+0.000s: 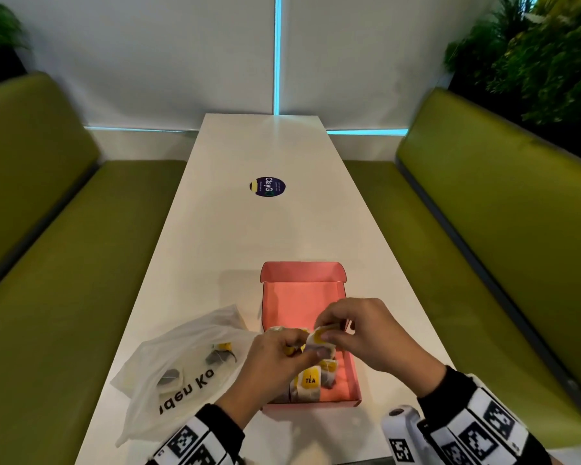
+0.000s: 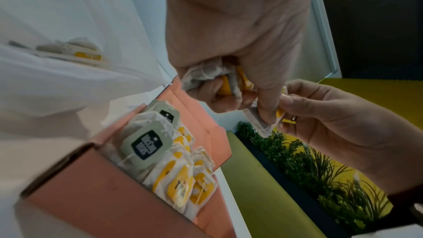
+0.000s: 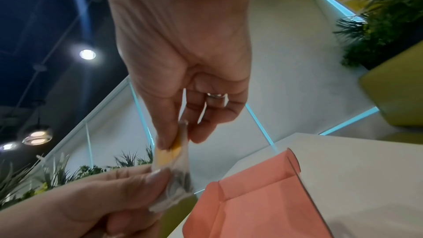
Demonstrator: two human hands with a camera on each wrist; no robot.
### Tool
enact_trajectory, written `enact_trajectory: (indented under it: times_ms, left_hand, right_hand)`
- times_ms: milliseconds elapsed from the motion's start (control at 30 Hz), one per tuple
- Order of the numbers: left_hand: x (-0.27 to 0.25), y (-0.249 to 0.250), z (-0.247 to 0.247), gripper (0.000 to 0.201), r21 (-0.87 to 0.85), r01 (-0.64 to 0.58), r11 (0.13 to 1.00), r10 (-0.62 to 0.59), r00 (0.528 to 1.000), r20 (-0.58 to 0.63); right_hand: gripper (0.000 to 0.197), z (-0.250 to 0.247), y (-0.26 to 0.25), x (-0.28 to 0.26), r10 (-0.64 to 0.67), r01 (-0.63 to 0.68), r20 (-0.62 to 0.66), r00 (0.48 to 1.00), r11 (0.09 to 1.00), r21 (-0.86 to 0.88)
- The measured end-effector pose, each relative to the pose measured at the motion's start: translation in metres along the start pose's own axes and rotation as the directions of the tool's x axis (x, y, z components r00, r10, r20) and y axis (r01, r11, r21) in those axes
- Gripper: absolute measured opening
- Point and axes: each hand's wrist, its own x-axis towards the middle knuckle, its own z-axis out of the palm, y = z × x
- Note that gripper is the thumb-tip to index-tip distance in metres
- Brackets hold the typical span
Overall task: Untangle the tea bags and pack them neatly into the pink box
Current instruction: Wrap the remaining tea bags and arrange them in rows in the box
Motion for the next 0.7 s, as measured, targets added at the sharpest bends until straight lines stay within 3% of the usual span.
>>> enact_trajectory:
  times_ms: [100, 233, 367, 567, 700]
  left_hand:
    - [0.007, 0.005, 0.001, 0.015, -0.022, 0.043, 0.999, -0.043, 0.999, 0.019]
    - [0.012, 0.002, -0.007, 0.034, 0.123, 0.072, 0.990, -0.069, 0.997, -0.030]
    - [0.006, -0.003, -0.009, 0.021, 0.395, 0.084, 0.915, -0.081, 0.996, -0.024]
    - [-0.010, -0.011, 0.011, 0.027, 0.795, -0.005, 0.607, -0.120, 0.988, 0.098]
    - [-0.016, -0.016, 0.022, 0.024, 0.855, 0.038, 0.517, -0.181, 0.981, 0.066]
  right_hand:
    - [0.013, -0.002, 0.003, -0.001, -0.060, 0.060, -0.054, 0.997, 0.998, -0.012]
    - [0.008, -0.003, 0.018, -0.011, -0.038, 0.028, -0.110, 0.993, 0.995, -0.094]
    - [0.010, 0.013, 0.030, -0.031, 0.083, -0.057, 0.084, 0.993, 0.960, -0.275]
    - [0.013, 0.040, 0.031, -0.043, 0.221, -0.148, 0.157, 0.963, 0.913, -0.379]
    - [0.016, 0.054, 0.032, -0.040, 0.258, -0.192, 0.124, 0.958, 0.901, -0.390]
